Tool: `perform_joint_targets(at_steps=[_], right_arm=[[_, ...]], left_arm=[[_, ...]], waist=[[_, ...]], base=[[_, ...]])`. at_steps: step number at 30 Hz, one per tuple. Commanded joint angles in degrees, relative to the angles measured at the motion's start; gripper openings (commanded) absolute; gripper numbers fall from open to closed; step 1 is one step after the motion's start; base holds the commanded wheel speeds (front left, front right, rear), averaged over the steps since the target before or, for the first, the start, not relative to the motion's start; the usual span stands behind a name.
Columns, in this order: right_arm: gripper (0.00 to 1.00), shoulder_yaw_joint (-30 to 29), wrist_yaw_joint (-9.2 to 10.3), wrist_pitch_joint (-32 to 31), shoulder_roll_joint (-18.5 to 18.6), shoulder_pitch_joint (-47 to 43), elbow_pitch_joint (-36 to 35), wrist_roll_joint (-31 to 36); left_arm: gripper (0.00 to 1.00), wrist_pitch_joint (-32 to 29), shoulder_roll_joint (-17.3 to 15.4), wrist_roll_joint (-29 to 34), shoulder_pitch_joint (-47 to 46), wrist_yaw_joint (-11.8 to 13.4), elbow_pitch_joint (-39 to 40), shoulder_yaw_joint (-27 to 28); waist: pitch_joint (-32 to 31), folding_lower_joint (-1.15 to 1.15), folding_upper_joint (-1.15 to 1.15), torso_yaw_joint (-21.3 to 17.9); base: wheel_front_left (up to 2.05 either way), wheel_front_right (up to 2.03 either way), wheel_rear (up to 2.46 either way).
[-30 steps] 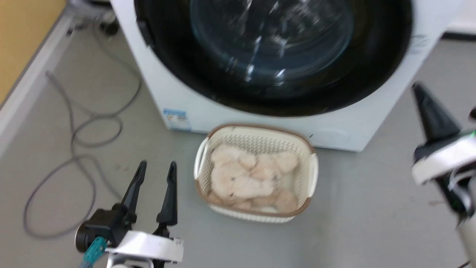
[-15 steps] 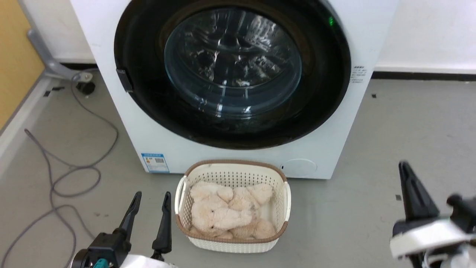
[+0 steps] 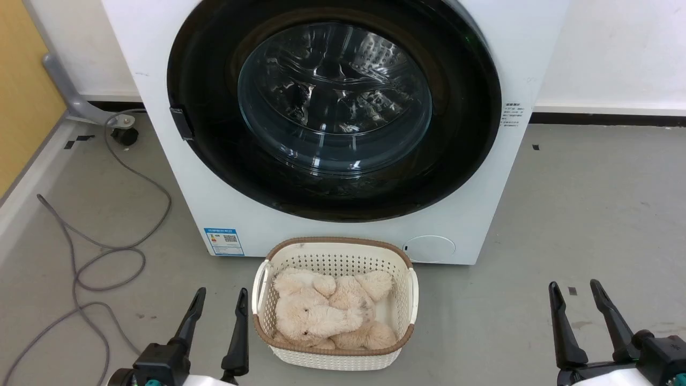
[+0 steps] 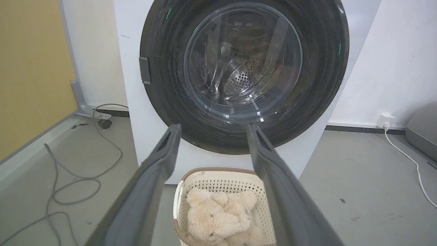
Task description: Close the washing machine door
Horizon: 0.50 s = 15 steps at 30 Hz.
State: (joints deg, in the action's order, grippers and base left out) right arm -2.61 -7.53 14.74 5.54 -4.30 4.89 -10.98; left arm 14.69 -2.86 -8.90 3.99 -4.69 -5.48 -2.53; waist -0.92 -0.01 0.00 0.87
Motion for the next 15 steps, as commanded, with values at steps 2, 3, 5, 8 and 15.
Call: perform_joint_targets(at_steps=[2, 3, 5, 8, 15], right_arm=[[1.0, -0.3, 0.04, 0.2, -0.4, -0.8, -0.4, 0.5], [1.0, -0.3, 0.04, 0.2, -0.5, -0.9, -0.5, 0.6], [1.0, -0.3, 0.04, 0.2, -0.6, -0.9, -0.4, 0.6], [1.0, -0.2, 0.04, 0.2, -0.4, -0.9, -0.4, 0.8], [1.0, -0.4, 0.04, 0.3, -0.3, -0.7, -0.8, 0.9]], left_arm=[[1.0, 0.3, 0.0, 0.6, 1.0, 0.2, 0.0, -0.1], [1.0, 0.3, 0.0, 0.7, 1.0, 0.3, 0.0, -0.2], [1.0, 0.3, 0.0, 0.8, 1.0, 0.4, 0.1, -0.3], [1.0, 0.3, 0.0, 0.9, 0.9, 0.6, 0.3, -0.4], [1.0, 0.3, 0.0, 0.9, 0.8, 0.8, 0.5, -0.8]], waist=[[-0.1, 0.01, 0.0, 0.1], [-0.1, 0.01, 0.0, 0.1], [-0.1, 0.01, 0.0, 0.2], [0.0, 0.01, 0.0, 0.3], [0.2, 0.01, 0.0, 0.5]], base=[[0.0, 0.0, 0.0], [0.0, 0.0, 0.0], [0.0, 0.0, 0.0], [0.0, 0.0, 0.0], [0.0, 0.0, 0.0]])
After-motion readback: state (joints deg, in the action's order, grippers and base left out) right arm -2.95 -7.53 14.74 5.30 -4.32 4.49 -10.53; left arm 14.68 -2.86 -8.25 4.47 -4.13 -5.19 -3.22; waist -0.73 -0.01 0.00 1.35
